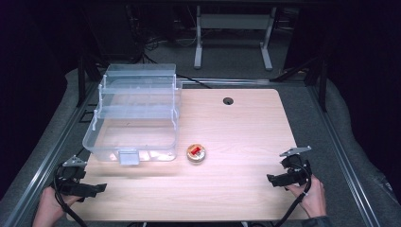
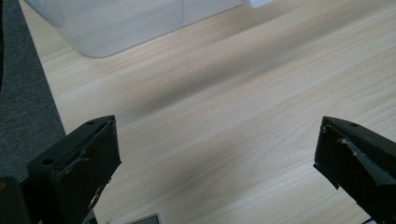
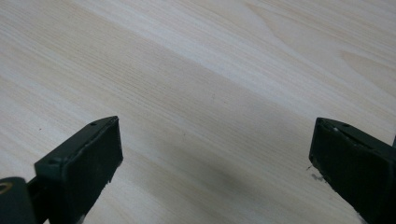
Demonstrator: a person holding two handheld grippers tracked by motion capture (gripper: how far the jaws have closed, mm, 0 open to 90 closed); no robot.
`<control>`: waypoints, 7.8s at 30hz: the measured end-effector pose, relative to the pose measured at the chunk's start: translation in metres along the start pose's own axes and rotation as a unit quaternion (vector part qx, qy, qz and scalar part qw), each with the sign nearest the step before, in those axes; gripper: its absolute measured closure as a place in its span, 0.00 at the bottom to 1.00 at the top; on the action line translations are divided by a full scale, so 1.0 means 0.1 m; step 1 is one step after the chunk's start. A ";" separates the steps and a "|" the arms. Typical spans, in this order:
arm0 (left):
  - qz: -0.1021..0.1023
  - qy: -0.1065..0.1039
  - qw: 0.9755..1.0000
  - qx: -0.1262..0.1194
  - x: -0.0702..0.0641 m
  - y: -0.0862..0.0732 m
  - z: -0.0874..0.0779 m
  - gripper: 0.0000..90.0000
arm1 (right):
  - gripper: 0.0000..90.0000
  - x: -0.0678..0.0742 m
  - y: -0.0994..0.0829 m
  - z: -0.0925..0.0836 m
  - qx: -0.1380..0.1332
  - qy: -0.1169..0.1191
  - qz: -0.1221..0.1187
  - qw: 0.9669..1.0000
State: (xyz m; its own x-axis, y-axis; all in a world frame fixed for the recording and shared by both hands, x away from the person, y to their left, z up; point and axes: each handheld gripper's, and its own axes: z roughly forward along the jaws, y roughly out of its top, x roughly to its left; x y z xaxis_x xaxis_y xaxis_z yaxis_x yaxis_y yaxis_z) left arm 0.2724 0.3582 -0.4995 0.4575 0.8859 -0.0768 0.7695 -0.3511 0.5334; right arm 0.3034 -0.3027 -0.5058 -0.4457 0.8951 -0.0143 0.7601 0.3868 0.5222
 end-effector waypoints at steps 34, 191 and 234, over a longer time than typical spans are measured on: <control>-0.011 -0.003 1.000 0.015 0.03 -0.04 0.03 0.00 | 0.00 0.52 0.67 0.24 0.031 0.033 -0.088 0.995; -0.006 -0.009 0.999 0.032 0.02 0.01 0.08 0.00 | 0.23 -0.03 0.98 0.46 0.138 -0.005 -0.045 0.989; -0.006 -0.011 0.999 0.037 0.05 0.13 -0.04 0.00 | 0.03 -0.07 0.60 0.07 0.038 0.012 0.004 0.999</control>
State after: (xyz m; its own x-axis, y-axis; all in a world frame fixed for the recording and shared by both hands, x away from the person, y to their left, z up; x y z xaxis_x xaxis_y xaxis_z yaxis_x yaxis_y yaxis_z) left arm 0.2831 0.3594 -0.4895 0.4566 0.8839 -0.1016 0.8053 -0.3620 0.4695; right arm 0.3556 -0.2841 -0.4800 -0.4503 0.8928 0.0111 0.7973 0.3965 0.4551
